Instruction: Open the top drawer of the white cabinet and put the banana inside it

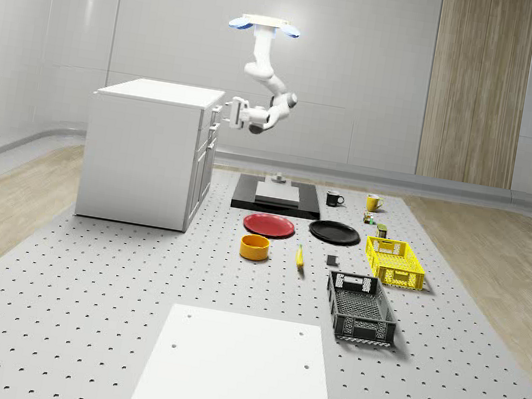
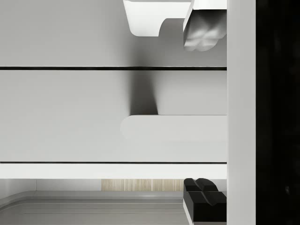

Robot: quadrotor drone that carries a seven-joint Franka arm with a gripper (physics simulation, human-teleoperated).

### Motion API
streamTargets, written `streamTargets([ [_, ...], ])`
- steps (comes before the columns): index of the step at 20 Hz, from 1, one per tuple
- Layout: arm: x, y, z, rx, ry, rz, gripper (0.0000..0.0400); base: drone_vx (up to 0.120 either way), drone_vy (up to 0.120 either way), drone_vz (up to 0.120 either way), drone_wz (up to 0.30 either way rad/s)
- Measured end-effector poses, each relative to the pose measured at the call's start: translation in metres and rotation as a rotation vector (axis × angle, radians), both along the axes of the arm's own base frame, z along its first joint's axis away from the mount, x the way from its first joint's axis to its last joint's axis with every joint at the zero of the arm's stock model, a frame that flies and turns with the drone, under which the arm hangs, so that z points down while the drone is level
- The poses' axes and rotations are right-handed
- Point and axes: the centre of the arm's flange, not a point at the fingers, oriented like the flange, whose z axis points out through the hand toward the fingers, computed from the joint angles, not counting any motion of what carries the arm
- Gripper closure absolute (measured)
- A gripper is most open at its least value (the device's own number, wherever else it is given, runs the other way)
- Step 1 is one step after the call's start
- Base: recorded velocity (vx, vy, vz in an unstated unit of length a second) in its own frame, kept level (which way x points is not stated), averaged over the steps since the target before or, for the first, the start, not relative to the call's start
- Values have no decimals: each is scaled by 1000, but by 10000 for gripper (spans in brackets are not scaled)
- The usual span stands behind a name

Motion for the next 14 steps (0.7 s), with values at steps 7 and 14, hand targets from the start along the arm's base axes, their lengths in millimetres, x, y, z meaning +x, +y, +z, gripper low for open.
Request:
streamTargets([
  [7,0,16,1,0,0,0,0,0,0,0,0],
  [14,0,19,-3,0,0,0,0,0,0,0,0],
])
